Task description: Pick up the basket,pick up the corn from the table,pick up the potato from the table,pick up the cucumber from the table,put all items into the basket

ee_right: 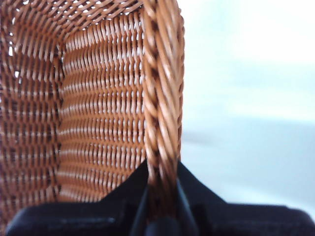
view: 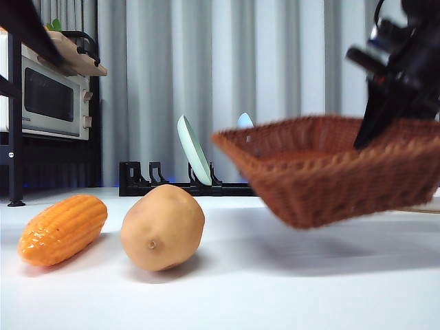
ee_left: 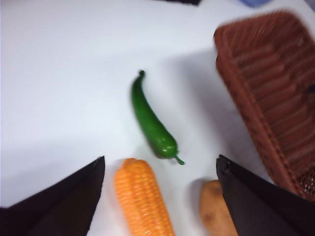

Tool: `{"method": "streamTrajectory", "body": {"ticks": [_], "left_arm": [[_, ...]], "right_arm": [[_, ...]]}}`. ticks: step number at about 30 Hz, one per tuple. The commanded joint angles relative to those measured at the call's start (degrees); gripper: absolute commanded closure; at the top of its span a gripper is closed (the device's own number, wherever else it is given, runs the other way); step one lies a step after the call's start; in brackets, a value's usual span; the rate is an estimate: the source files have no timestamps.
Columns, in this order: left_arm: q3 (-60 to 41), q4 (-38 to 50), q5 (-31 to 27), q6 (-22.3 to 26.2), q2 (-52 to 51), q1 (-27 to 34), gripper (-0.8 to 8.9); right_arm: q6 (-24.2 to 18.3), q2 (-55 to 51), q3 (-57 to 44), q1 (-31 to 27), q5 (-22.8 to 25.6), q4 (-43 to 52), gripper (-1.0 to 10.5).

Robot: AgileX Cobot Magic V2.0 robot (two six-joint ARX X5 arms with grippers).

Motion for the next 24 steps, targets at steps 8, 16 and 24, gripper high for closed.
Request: {"method": "streamTrajectory", "body": {"ticks": [8,16,24], "left_arm": [[13.73,-1.6,-7.23,-0.33,21.92,-8.74,4.36],[25.81,-5.18,-14.32,0.2,39.41,-13.2,4.37],[29.0,-5.14,-17.27,0.17,48.09,-14.14,4.41]], "right_arm": [[1.62,-13.14,0.52,0.02,-0.33,-2.45,9.6],[1.62,-20.39,0.52,0.02,-0.24,-4.76,9.6],[1.62,-22.73,0.52,0.02,-0.09,-5.25,9.6]]}}
